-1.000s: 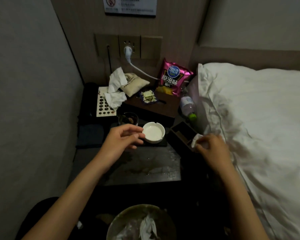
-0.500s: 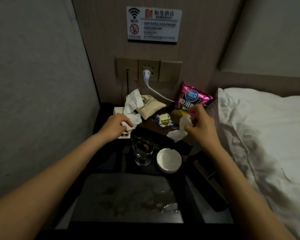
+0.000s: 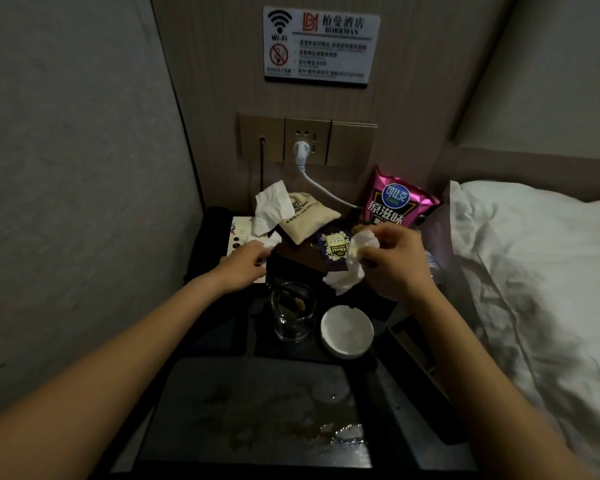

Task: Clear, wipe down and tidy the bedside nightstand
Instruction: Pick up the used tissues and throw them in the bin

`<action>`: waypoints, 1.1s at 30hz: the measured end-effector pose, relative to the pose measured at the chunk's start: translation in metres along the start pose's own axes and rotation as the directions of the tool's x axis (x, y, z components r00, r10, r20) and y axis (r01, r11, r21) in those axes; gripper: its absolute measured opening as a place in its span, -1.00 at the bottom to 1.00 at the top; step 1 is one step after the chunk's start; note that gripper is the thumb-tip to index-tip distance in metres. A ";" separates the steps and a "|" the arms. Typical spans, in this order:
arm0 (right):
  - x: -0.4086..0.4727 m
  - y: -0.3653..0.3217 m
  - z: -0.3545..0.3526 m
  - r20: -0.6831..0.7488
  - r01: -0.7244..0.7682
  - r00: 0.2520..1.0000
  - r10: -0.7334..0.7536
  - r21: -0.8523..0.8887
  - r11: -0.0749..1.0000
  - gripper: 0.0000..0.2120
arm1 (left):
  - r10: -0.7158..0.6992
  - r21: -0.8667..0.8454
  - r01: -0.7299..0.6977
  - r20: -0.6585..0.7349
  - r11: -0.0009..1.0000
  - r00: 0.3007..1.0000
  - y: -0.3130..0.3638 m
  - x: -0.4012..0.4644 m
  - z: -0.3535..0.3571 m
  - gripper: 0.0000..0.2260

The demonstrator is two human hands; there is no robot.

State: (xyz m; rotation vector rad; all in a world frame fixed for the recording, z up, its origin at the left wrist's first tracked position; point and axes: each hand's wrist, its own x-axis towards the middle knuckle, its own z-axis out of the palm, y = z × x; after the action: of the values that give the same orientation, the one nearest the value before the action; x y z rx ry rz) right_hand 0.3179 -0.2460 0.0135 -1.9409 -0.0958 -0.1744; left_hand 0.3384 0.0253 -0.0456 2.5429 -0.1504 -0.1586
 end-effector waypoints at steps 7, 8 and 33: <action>-0.018 -0.025 0.004 0.168 -0.208 0.976 0.141 0.499 0.841 -0.86 | -0.098 -0.699 -0.151 -0.303 0.699 0.948 0.039 -0.050 -0.029 -0.75; -0.019 -0.030 0.006 0.210 -0.232 0.968 0.134 0.559 0.796 -0.86 | -0.099 -0.763 -0.151 -0.271 0.628 0.957 0.045 -0.057 -0.031 -0.75; -0.012 0.009 0.030 0.179 -0.409 0.866 0.466 0.790 0.457 -0.81 | -0.073 0.312 0.076 -0.023 0.947 0.997 0.011 0.049 -0.002 -0.48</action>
State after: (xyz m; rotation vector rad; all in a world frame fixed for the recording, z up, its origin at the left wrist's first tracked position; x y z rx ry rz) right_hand 0.3101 -0.2213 -0.0077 -0.9542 0.3359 0.1532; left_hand 0.3865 0.0104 -0.0421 2.8681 -0.0797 -0.1606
